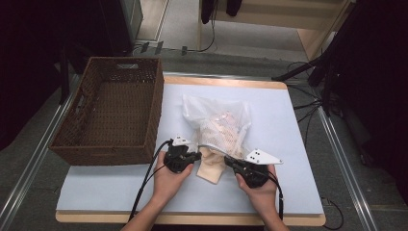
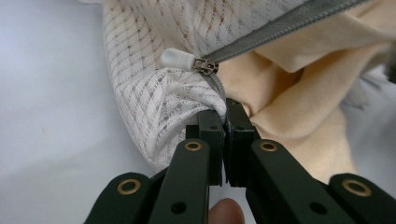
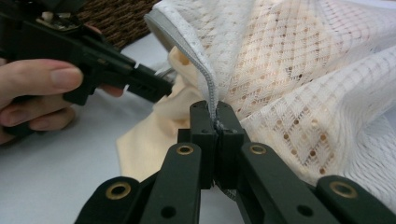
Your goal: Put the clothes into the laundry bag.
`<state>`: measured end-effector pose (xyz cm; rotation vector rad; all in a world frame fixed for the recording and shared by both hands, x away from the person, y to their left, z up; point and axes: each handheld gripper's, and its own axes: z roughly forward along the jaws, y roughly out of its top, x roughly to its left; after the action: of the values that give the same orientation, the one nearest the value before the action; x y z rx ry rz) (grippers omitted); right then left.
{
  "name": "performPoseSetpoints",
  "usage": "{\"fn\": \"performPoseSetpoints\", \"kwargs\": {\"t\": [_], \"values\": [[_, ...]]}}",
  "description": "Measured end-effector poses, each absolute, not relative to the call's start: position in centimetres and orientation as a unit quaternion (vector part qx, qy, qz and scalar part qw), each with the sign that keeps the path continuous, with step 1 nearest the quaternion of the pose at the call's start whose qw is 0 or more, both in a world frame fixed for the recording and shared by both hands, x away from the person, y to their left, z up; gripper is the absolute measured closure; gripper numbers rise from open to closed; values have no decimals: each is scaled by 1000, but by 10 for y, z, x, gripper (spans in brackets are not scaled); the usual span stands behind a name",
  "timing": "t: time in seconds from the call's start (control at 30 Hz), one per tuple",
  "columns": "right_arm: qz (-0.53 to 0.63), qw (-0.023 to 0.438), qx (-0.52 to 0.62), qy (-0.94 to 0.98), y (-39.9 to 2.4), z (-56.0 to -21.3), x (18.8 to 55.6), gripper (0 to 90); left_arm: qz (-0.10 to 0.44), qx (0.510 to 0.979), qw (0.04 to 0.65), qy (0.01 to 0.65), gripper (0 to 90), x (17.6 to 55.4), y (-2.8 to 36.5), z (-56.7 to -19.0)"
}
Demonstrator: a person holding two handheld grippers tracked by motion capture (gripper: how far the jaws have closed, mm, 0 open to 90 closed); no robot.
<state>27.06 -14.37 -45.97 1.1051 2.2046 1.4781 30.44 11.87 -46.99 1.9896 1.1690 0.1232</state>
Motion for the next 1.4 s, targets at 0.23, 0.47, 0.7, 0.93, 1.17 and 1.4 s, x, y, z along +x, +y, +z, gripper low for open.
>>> {"fn": "performPoseSetpoints", "kwargs": {"t": [0.23, 0.47, 0.7, 0.93, 1.17, 1.4], "values": [[510, 123, 371, 766, -139, -460, 249, 891, 55, 798, 402, 446, 882, 269, 136, -469], [510, 122, 359, 772, -132, -457, 229, 891, 88, 777, 410, 469, 747, 252, 156, -464], [519, 128, 368, 761, -134, -455, 237, 891, 105, 772, 445, 441, 543, 227, 148, -444], [519, 127, 369, 760, -136, -455, 240, 891, 128, 800, 435, 393, 480, 212, 111, -443], [525, 124, 362, 760, -134, -454, 239, 890, 110, 817, 377, 422, 474, 241, 82, -471], [535, 122, 345, 762, -132, -452, 235, 888, 163, 802, 398, 415, 859, 253, 76, -454]]}}
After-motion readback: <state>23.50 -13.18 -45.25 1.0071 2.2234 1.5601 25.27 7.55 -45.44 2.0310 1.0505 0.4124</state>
